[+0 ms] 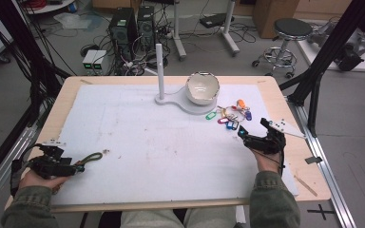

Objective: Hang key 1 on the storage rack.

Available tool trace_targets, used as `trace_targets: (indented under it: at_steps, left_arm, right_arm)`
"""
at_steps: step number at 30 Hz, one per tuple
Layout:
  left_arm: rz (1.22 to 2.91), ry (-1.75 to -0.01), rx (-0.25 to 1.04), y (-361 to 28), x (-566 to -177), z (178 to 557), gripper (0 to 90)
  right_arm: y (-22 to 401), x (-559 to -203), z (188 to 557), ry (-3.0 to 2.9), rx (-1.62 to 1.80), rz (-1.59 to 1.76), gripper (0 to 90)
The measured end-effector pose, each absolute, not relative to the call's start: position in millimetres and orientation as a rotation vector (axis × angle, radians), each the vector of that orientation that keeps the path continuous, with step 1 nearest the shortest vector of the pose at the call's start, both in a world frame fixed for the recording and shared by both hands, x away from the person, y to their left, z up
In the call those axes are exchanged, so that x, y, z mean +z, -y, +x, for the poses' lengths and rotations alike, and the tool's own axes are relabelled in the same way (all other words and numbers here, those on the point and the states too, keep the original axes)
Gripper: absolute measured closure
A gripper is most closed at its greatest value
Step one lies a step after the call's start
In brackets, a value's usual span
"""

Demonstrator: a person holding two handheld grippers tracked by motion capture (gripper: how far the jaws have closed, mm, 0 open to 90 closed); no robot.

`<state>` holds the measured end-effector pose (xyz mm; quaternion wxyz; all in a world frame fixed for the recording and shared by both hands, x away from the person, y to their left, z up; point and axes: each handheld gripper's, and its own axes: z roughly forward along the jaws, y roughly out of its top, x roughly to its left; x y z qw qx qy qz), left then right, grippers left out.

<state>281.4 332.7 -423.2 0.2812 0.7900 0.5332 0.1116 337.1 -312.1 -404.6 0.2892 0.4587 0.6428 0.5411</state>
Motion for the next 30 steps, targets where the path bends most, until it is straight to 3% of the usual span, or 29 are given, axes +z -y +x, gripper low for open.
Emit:
trace_targets:
  at_steps: [7,11,12,30]
  left_arm:
    - [2.121,-1.42,0.305,-334.5,-424.2,279.8,47.4]
    - [2.134,-1.428,0.333,-333.7,-424.7,279.0,56.1]
    - [2.133,-1.426,0.328,-334.1,-424.5,278.9,63.5]
    - [2.062,-1.402,0.313,-340.3,-418.9,278.0,70.6]
  right_arm:
    - [315.2,-404.3,337.0,-1.69,1.457,1.236,0.7]
    - [316.1,-404.3,336.8,-1.684,1.465,1.242,0.7]
    - [316.2,-404.3,336.8,-1.684,1.465,1.242,0.8]
    - [316.0,-404.4,336.7,-1.681,1.467,1.244,0.8]
